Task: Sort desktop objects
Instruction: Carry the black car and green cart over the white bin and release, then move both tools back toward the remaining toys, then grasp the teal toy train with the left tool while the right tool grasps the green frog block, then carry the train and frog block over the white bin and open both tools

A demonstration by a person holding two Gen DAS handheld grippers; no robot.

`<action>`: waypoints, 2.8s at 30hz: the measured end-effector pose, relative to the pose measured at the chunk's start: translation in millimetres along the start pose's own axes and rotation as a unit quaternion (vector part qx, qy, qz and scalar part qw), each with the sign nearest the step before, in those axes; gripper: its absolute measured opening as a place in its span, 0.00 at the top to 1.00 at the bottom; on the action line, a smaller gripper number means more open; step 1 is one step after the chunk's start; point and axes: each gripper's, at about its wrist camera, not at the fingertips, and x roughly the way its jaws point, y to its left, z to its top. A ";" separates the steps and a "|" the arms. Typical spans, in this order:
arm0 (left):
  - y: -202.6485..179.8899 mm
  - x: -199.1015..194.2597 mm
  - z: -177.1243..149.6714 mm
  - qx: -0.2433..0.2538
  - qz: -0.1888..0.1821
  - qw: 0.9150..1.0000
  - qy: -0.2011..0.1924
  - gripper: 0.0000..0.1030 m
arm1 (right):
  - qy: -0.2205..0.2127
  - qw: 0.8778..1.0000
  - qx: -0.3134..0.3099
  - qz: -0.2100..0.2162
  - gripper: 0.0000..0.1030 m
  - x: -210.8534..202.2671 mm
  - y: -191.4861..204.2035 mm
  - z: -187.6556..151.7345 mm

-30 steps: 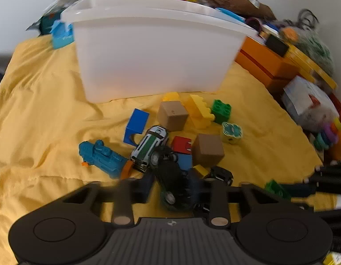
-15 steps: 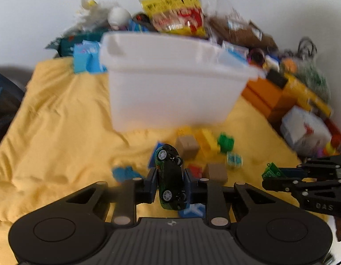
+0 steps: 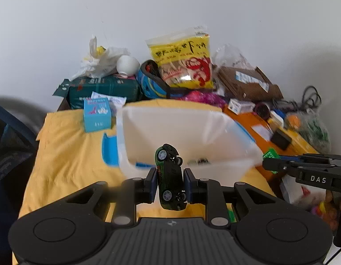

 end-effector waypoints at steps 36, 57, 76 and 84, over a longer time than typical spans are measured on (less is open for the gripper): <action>23.2 33.4 15.2 0.017 0.030 0.999 0.026 0.43 | 0.035 0.999 0.008 -0.007 0.47 57.9 -25.9 52.9; 21.0 60.2 -122.5 -0.010 0.034 0.991 0.129 0.42 | 0.154 0.987 -0.029 -0.022 0.49 65.4 -1.4 -94.9; 13.8 43.9 -114.8 0.031 0.012 0.995 0.092 0.47 | 0.146 0.989 -0.023 -0.012 0.65 54.6 -7.1 -96.0; 11.6 11.5 -77.1 0.003 0.005 0.999 0.046 0.47 | 0.085 0.996 -0.007 0.008 0.65 24.7 -0.3 -64.0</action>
